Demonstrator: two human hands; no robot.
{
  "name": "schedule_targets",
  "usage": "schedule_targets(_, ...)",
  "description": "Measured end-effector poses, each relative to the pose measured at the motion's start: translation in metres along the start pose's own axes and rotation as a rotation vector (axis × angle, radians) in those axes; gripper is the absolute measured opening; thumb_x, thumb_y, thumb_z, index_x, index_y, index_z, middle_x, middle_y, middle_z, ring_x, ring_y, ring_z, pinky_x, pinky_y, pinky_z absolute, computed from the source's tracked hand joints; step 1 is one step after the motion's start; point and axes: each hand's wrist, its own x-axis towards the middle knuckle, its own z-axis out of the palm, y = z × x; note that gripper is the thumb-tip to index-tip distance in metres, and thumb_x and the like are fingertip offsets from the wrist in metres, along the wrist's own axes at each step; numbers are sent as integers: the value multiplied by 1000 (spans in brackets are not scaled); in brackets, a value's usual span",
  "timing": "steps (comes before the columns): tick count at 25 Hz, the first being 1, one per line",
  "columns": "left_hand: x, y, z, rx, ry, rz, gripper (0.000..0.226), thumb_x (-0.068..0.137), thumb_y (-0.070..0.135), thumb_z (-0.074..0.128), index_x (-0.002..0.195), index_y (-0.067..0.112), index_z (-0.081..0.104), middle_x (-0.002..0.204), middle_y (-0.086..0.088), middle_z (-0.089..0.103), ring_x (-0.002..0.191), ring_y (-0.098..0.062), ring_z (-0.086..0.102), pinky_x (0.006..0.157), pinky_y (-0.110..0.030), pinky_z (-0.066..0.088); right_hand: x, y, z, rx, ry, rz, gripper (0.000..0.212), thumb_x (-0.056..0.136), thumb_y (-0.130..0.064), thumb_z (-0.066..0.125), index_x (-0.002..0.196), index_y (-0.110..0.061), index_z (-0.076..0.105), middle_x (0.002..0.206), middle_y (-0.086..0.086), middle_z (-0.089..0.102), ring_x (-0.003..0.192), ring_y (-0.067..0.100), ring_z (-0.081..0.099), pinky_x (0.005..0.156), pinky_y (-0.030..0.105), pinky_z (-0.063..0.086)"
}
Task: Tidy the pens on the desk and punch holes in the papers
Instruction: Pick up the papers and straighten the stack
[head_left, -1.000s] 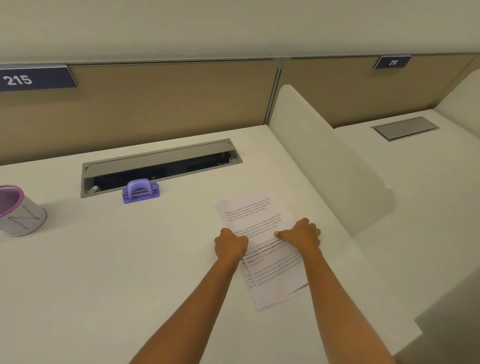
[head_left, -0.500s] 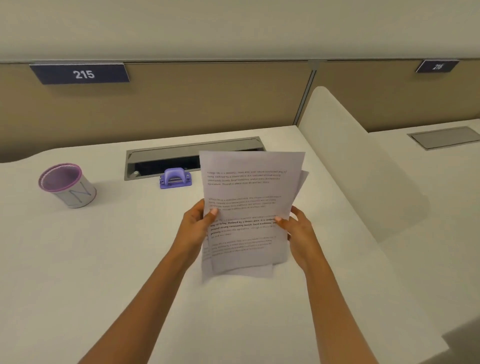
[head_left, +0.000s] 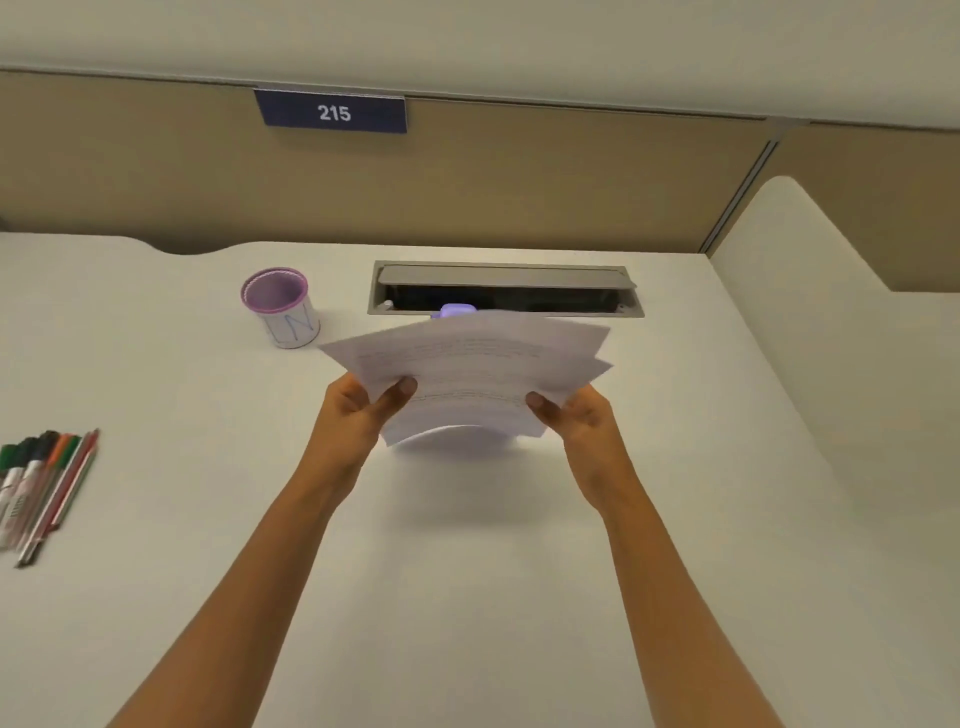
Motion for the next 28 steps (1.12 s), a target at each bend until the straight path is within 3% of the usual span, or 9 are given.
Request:
schedule_targets(3, -2, -11, -5, 39, 45, -56, 33, 91, 17, 61, 103, 48, 64, 97, 26, 72, 90, 5, 66, 71, -11, 53, 5, 12, 22, -45, -29, 70, 32, 90, -18, 65, 119, -32, 60, 117, -1, 67, 113, 21, 61, 100, 40, 52)
schedule_targets(6, 6, -12, -6, 65, 76, -45, 25, 95, 22, 55, 112, 38, 63, 99, 22, 73, 91, 2, 67, 69, -12, 54, 14, 10, 36, -81, -2, 29, 27, 92, -22, 61, 108, -44, 60, 109, -9, 67, 109, 18, 62, 96, 37, 54)
schedule_targets(10, 12, -18, -12, 23, 46, -8, 29, 98, 21, 49, 125, 27, 57, 117, 7, 70, 106, -12, 66, 82, -23, 56, 24, 16, 35, 18, 19, -3, 33, 91, -22, 59, 123, -27, 58, 114, -7, 70, 106, 9, 65, 86, 22, 56)
schedule_targets(16, 11, -24, -5, 13, 169, -115, 28, 100, 21, 46, 124, 19, 59, 114, 1, 69, 106, -20, 65, 93, -42, 54, 22, 30, 38, 7, 6, 67, 34, 96, -18, 55, 130, -23, 55, 120, -5, 68, 109, 12, 65, 93, 29, 56)
schedule_targets(18, 18, -17, -6, -85, 232, -112, 24, 99, 21, 49, 118, 19, 62, 114, -1, 70, 106, -22, 66, 94, -44, 53, 25, 24, 31, -38, 21, 51, 37, 91, -29, 64, 126, -26, 54, 120, -5, 67, 111, 16, 64, 92, 32, 57)
schedule_targets(21, 26, -4, -6, -448, 315, -171, 24, 98, 15, 49, 120, 16, 59, 124, -5, 66, 115, -24, 62, 100, -46, 49, 20, 19, 15, -31, 134, 85, 68, 72, -51, 76, 130, -31, 47, 125, -7, 62, 115, 15, 61, 96, 35, 53)
schedule_targets(24, 33, 1, 8, -718, 307, -248, 33, 99, 11, 46, 132, 13, 52, 133, -10, 60, 122, -29, 58, 102, -50, 46, 13, 21, 27, 312, 45, 81, 63, 75, -32, 77, 130, -24, 49, 119, -3, 66, 114, 19, 60, 101, 42, 46)
schedule_targets(26, 34, 0, 20, -835, 283, -288, 37, 99, 11, 46, 136, 14, 49, 135, -12, 59, 122, -30, 57, 103, -52, 45, 13, 16, 43, 420, -4, 23, 46, 85, -18, 69, 128, -26, 55, 123, -1, 67, 117, 20, 61, 98, 37, 51)
schedule_targets(28, 33, -4, 24, -897, 274, -321, 36, 98, 11, 48, 133, 15, 51, 130, -11, 63, 118, -29, 61, 100, -52, 47, 17, 8, 50, 505, 82, -1, 32, 91, -10, 62, 118, -26, 65, 121, 0, 70, 114, 19, 64, 90, 31, 55)
